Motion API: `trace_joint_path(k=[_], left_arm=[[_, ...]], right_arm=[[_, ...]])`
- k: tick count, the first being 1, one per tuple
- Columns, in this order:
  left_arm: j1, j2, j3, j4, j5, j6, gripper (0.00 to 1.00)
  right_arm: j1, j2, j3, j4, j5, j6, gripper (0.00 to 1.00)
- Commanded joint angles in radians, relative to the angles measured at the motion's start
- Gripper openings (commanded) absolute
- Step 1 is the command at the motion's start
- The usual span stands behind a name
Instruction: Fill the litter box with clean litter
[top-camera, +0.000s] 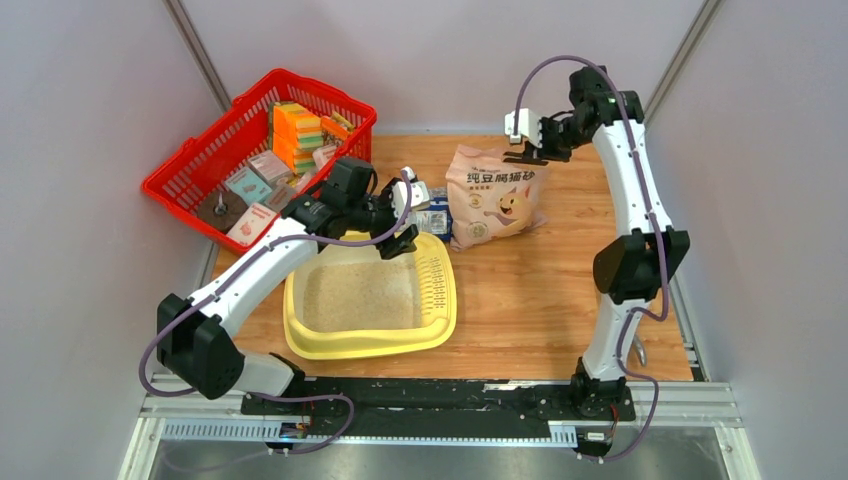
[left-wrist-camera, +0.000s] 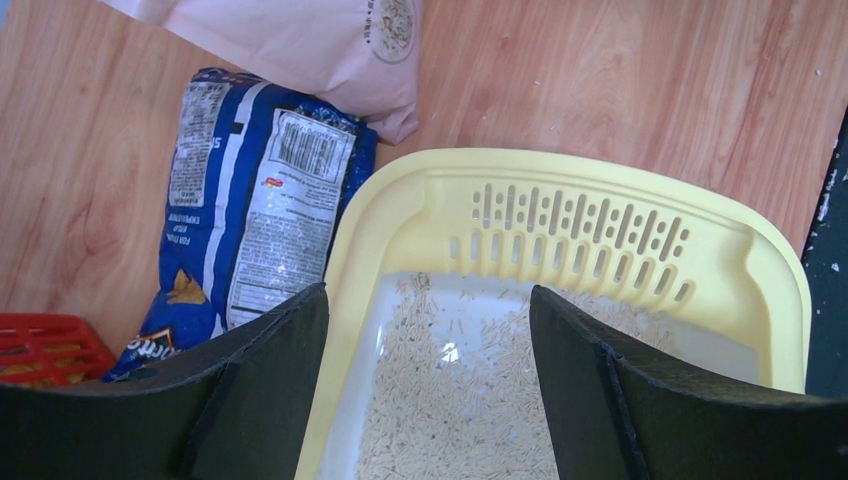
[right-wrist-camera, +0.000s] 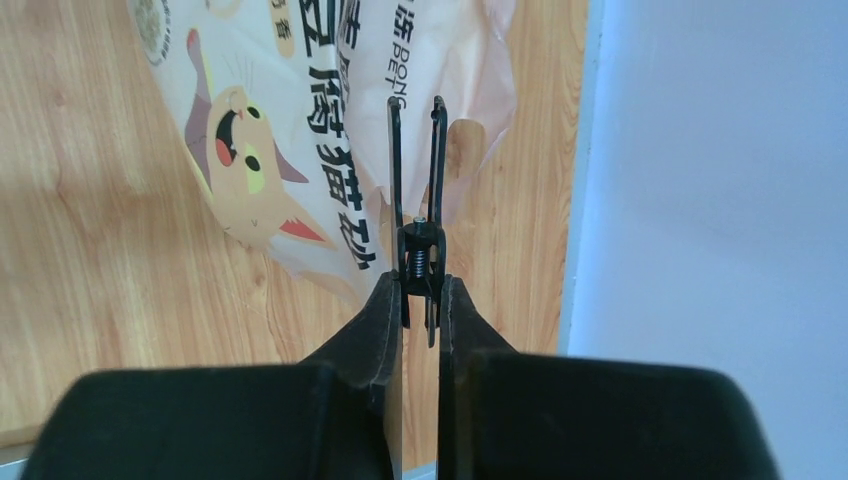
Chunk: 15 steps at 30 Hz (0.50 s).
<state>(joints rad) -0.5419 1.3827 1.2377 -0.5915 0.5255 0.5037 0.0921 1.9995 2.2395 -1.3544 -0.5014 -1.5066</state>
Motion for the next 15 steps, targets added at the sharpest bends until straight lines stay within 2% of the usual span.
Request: trace_joint_path(k=[1, 4, 8, 12, 15], left_arm=[[-0.003, 0.003, -0.001, 0.013, 0.011, -0.024, 0.81], [-0.003, 0.009, -0.004, 0.012, 0.010, -0.024, 0.81], [-0.003, 0.016, -0.009, 0.013, -0.004, -0.024, 0.81], [-0.003, 0.021, -0.011, 0.021, -0.013, -0.033, 0.81], [-0.003, 0.021, -0.006, 0.019, -0.015, -0.034, 0.81]], right_arm=[[0.001, -0.160, -0.048, -0.121, -0.103, 0.078, 0.00], [0.020, -0.263, -0.174, -0.152, -0.138, 0.104, 0.00], [0.061, -0.418, -0.549, -0.129, -0.172, 0.169, 0.00], [0.074, -0.462, -0.774, -0.059, -0.236, 0.299, 0.00], [0.074, -0.415, -0.852, -0.066, -0.241, 0.313, 0.01]])
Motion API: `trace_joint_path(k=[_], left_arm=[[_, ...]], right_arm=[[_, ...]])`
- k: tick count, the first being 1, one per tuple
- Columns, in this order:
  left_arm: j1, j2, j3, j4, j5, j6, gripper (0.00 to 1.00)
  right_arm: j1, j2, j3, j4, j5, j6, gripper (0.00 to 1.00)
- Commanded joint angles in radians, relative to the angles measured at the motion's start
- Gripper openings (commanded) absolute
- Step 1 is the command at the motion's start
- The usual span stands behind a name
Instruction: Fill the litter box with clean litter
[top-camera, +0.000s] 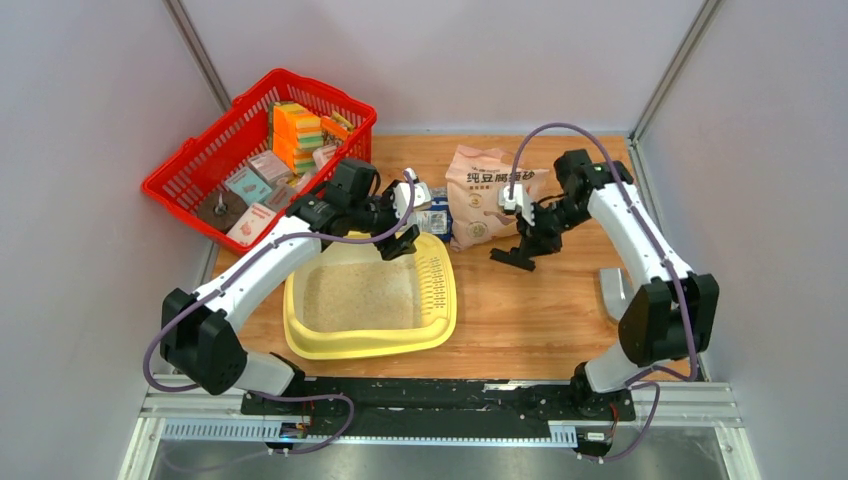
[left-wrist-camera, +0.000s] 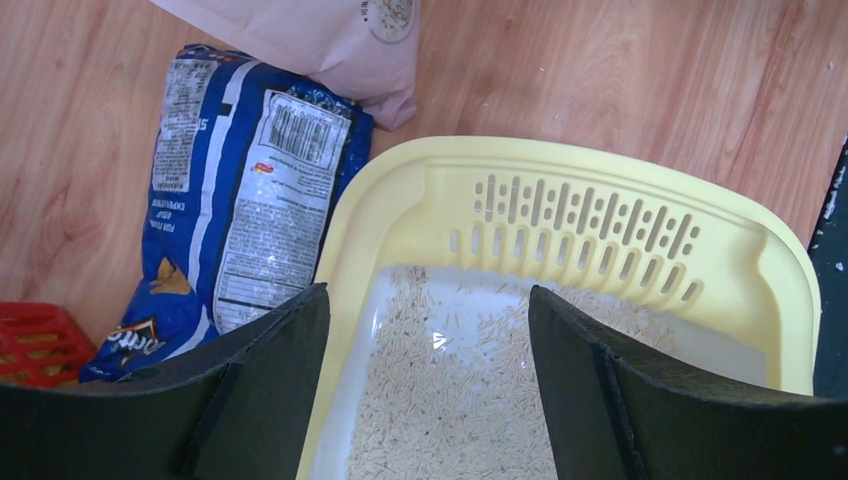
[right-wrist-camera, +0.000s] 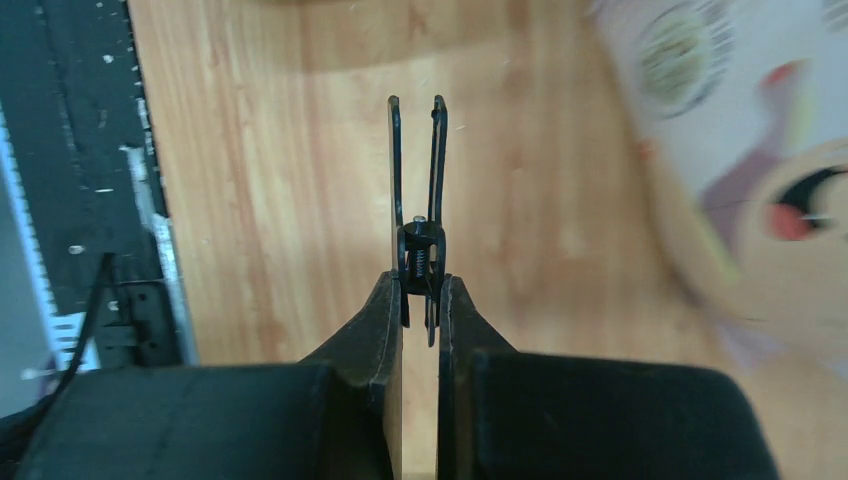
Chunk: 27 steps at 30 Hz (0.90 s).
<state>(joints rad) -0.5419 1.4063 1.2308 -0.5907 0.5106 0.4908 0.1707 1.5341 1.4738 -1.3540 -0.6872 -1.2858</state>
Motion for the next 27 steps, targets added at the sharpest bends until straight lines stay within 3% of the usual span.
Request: trace_joint_path(k=[1, 7, 14, 17, 21, 25, 27], left_arm=[[-0.004, -0.004, 0.002, 0.014, -0.003, -0.020, 0.80], [-0.003, -0.007, -0.004, 0.008, -0.021, -0.005, 0.80], [-0.003, -0.013, -0.007, -0.003, -0.049, 0.015, 0.81], [-0.003, -0.010, -0.007, -0.001, -0.053, 0.023, 0.80], [-0.003, -0.003, -0.007, 0.008, -0.052, 0.019, 0.80], [-0.003, 0.003, 0.002, 0.005, -0.049, 0.020, 0.80], [-0.003, 0.005, 0.010, -0.001, -0.049, 0.025, 0.80]], right_arm=[[-0.005, 0.075, -0.090, -0.086, -0.052, 0.077, 0.01], [-0.005, 0.268, -0.148, -0.125, -0.032, 0.062, 0.05], [-0.010, 0.319, -0.207, 0.036, -0.020, 0.278, 0.06], [-0.033, 0.316, -0.236, 0.102, -0.024, 0.373, 0.14], [-0.066, 0.313, -0.268, 0.162, -0.015, 0.450, 0.38], [-0.109, 0.293, -0.239, 0.176, -0.009, 0.509, 0.45], [-0.131, 0.252, -0.183, 0.142, -0.055, 0.503, 0.56]])
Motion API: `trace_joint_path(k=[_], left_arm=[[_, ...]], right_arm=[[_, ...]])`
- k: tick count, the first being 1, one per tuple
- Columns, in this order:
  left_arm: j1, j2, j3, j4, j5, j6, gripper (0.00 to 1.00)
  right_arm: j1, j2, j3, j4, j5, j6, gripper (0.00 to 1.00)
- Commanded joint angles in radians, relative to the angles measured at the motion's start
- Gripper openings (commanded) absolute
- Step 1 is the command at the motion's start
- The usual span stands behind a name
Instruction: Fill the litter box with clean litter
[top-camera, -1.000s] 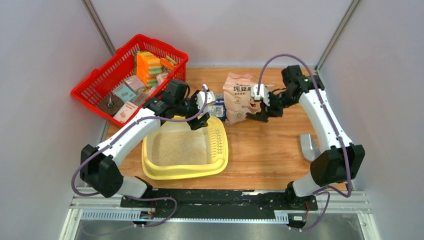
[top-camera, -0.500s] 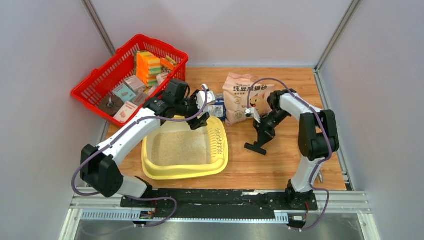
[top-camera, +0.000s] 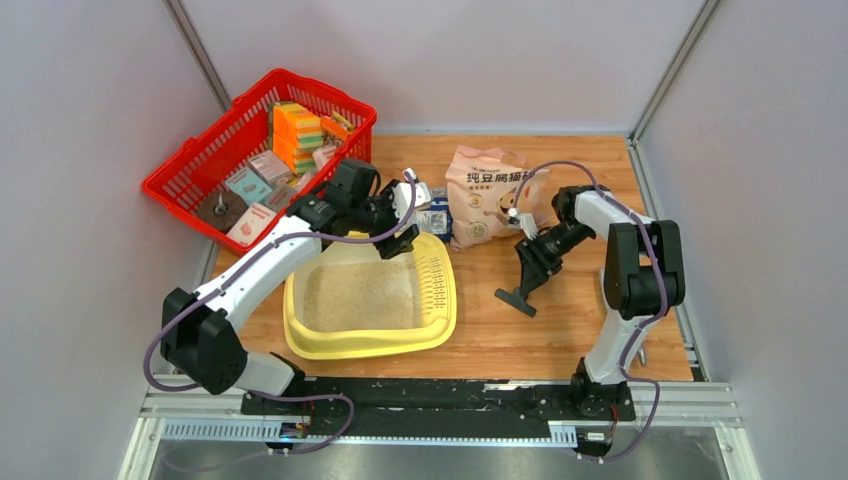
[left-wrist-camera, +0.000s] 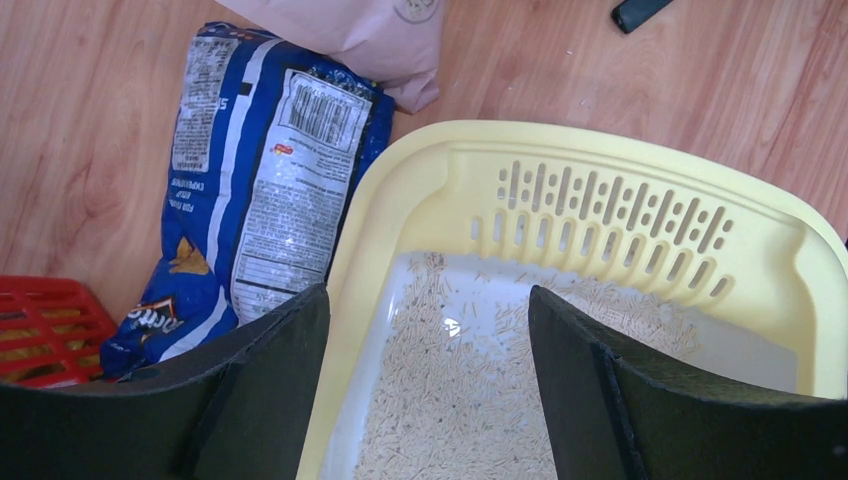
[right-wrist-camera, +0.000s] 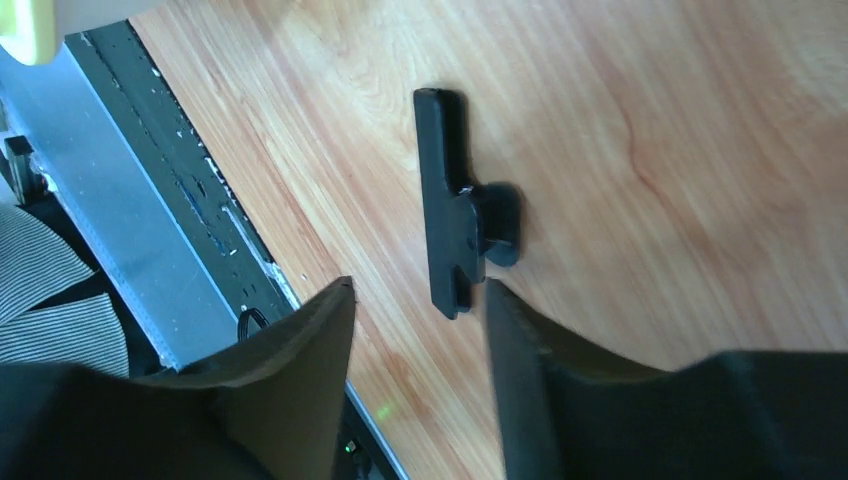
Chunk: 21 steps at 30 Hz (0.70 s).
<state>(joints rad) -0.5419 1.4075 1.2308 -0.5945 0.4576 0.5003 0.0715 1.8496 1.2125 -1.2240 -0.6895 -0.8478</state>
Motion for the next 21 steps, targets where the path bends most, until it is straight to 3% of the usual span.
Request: trace_joint_path(k=[1, 6, 10, 12, 13, 16, 17, 21], left_arm=[[-0.003, 0.007, 0.016, -0.002, -0.002, 0.018, 0.80], [-0.003, 0.039, 0.096, -0.034, -0.008, 0.004, 0.81], [-0.003, 0.057, 0.163, -0.034, 0.003, -0.069, 0.81], [-0.003, 0.065, 0.200, -0.025, 0.013, -0.104, 0.82], [-0.003, 0.073, 0.214, -0.024, 0.021, -0.136, 0.82], [-0.003, 0.093, 0.274, -0.027, 0.016, -0.192, 0.85], [-0.003, 0.099, 0.291, -0.037, 0.009, -0.201, 0.85], [-0.003, 0.133, 0.380, -0.096, -0.019, -0.204, 0.86]], right_arm=[[-0.035, -0.078, 0.105, 0.003, -0.062, 0.064, 0.59], [-0.055, -0.135, 0.318, -0.091, -0.099, 0.070, 0.62], [-0.114, -0.107, 0.613, -0.082, -0.149, 0.147, 0.62], [-0.139, -0.080, 0.692, 0.004, -0.214, 0.246, 0.66], [-0.141, -0.044, 0.723, 0.053, -0.219, 0.371, 0.66], [-0.139, 0.037, 0.759, 0.288, -0.179, 0.615, 0.78], [-0.138, 0.065, 0.772, 0.390, -0.157, 0.666, 0.85], [-0.136, 0.259, 0.905, 0.446, -0.140, 0.736, 0.88]])
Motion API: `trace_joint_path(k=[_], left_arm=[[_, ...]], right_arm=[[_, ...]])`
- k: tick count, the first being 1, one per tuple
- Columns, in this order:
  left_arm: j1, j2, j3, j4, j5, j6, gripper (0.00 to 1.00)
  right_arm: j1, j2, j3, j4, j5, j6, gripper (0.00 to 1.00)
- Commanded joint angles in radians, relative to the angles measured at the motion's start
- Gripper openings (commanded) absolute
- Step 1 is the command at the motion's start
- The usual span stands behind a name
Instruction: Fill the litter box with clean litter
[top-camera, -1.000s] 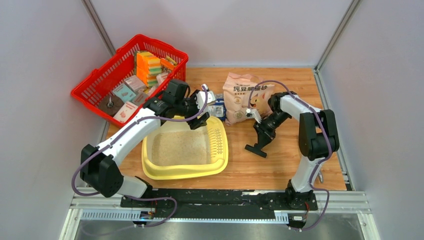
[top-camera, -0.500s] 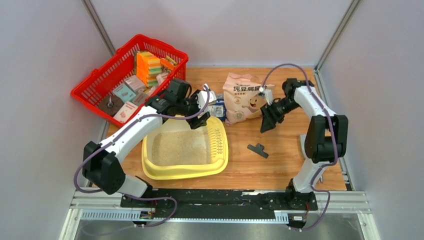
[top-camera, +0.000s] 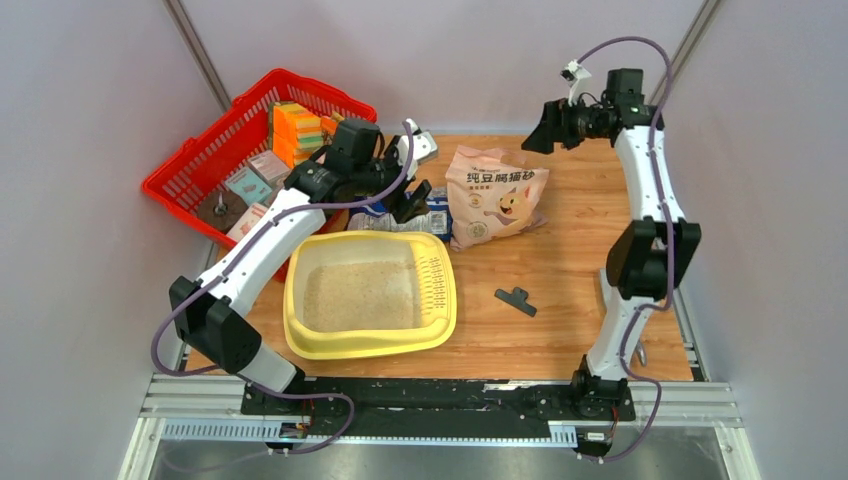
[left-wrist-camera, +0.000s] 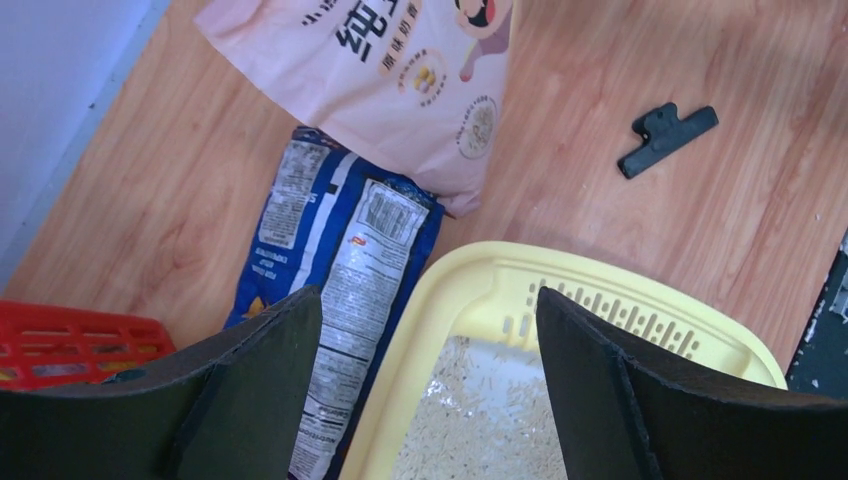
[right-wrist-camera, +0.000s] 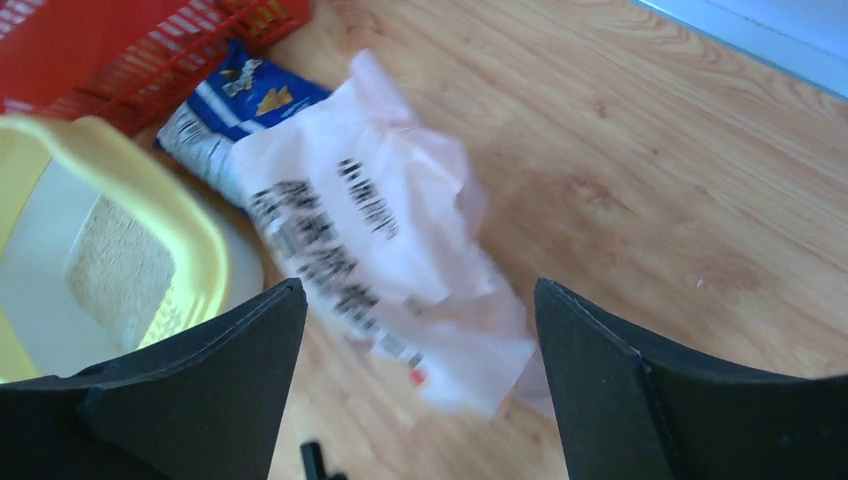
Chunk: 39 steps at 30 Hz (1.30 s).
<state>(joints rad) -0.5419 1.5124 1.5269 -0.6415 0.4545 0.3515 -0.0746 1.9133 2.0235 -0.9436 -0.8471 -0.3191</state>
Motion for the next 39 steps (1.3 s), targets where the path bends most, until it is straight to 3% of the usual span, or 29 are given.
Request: trace_joint_path(k=[1, 6, 9, 12, 13, 16, 19, 27, 33, 35, 39], left_arm=[[-0.003, 0.032, 0.090, -0.059, -0.028, -0.052, 0.87], [-0.003, -0.003, 0.053, -0.075, -0.056, -0.037, 0.86], [-0.003, -0.029, 0.019, -0.078, -0.068, -0.010, 0.86], [-0.003, -0.032, 0.016, -0.084, -0.077, 0.010, 0.86], [-0.003, -0.026, 0.019, -0.081, -0.079, 0.014, 0.86], [-0.003, -0.006, 0.032, -0.072, -0.089, 0.024, 0.86], [-0.003, 0.020, 0.053, -0.038, -0.089, 0.026, 0.85], [-0.003, 0.118, 0.131, 0.094, -0.091, -0.008, 0.85], [-0.003, 0.149, 0.082, 0.371, -0.116, -0.043, 0.87], [-0.003, 0.161, 0.082, 0.445, -0.068, -0.037, 0.88], [-0.004, 0.189, 0.091, 0.526, 0.180, -0.017, 0.88]], right_arm=[[0.010, 0.228, 0.122, 0.166, 0.019, 0.204, 0.88], [0.019, 0.361, 0.199, 0.173, -0.024, 0.131, 0.87], [0.039, 0.389, 0.207, 0.196, -0.023, 0.120, 0.79], [0.055, 0.403, 0.248, 0.212, -0.075, 0.150, 0.47], [0.056, 0.392, 0.254, 0.233, -0.117, 0.166, 0.32], [0.070, 0.323, 0.247, 0.246, -0.180, 0.175, 0.11], [0.099, 0.213, 0.195, 0.244, -0.204, 0.160, 0.02], [0.104, -0.063, 0.011, 0.252, -0.193, 0.137, 0.00], [0.104, -0.213, -0.127, 0.247, -0.196, 0.118, 0.00], [0.104, -0.247, -0.204, 0.249, -0.190, 0.088, 0.00], [0.102, -0.290, -0.272, 0.278, -0.196, 0.034, 0.00]])
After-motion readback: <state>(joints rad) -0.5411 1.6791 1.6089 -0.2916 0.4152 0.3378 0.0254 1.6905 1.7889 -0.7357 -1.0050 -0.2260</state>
